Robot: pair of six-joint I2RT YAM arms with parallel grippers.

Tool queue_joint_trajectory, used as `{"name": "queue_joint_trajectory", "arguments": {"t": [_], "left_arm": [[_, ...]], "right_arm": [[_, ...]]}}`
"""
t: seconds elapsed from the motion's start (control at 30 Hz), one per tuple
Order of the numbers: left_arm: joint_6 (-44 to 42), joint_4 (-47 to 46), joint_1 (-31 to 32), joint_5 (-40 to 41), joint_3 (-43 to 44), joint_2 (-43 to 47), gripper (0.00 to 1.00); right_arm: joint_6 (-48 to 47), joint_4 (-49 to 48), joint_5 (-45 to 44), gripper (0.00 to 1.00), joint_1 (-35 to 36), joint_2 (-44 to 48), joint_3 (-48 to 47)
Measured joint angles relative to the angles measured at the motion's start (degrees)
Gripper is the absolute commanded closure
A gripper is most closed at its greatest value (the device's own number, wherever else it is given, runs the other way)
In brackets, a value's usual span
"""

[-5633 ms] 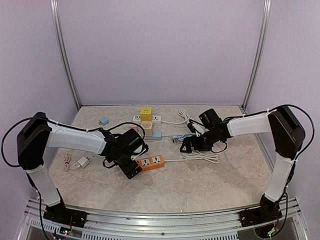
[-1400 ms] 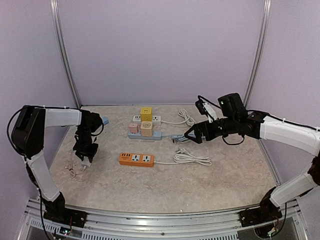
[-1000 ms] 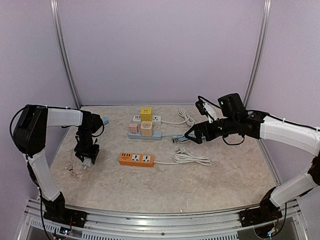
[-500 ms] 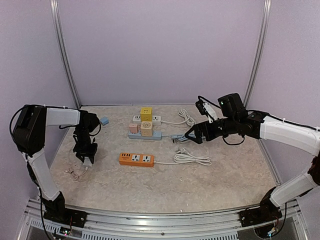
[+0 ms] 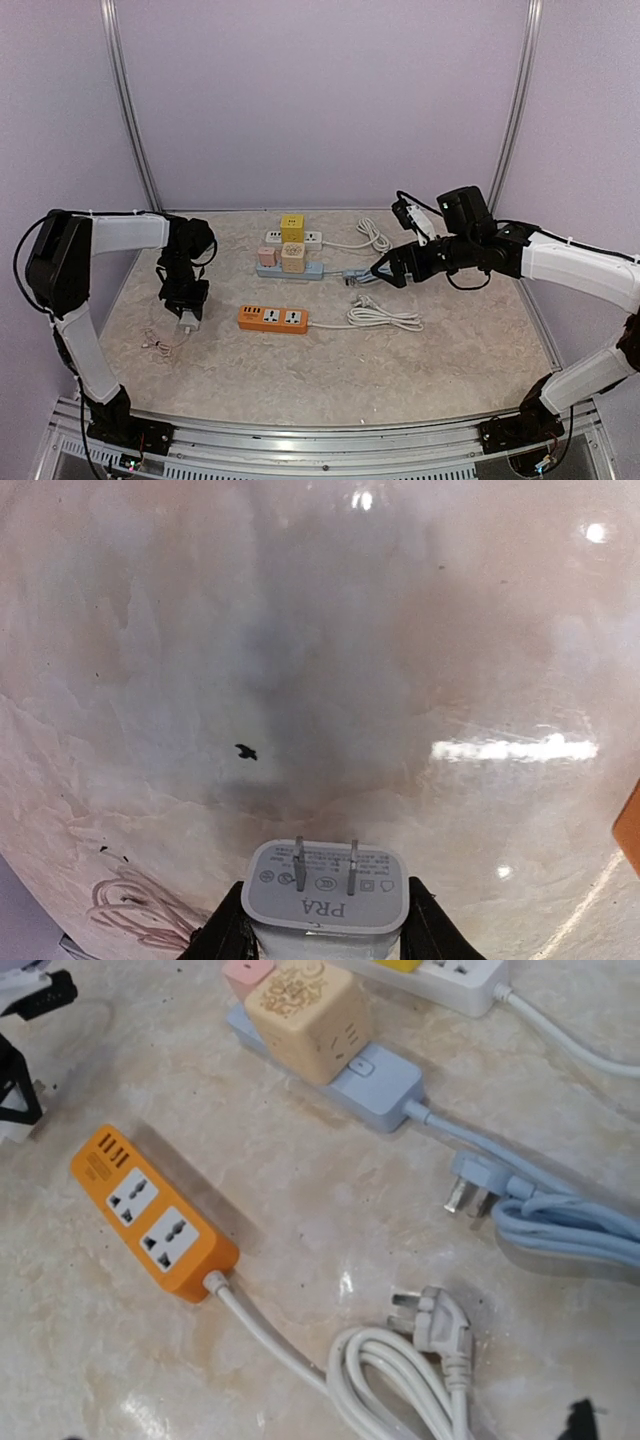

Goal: Insert the plug
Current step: Pick up the plug at the center of the board.

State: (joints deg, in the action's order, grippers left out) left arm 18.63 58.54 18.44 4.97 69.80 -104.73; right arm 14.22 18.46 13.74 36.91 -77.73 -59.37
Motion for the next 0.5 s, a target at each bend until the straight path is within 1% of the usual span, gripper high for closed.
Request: {"name": "queue_joint_trajectory", "arguments": {"t": [0.2, 0.3, 0.5], "left_arm": [[3.9, -0.1, 4.8, 0.5, 2.4, 6.9, 0.86], [6.9, 0.0, 7.5, 0.7, 3.5, 10.4, 0.88], [13.7, 1.4, 15.6, 2.0, 6.4, 14.8, 0.90]], "right_arm": [[-1.1, -4.0, 0.5, 0.00, 0.0, 4.0, 4.1], [-1.3, -6.9, 1.5, 0.00, 0.0, 5.6, 6.3], [-3.3, -14.3, 3.1, 0.01, 1.3, 9.8, 10.0]]}}
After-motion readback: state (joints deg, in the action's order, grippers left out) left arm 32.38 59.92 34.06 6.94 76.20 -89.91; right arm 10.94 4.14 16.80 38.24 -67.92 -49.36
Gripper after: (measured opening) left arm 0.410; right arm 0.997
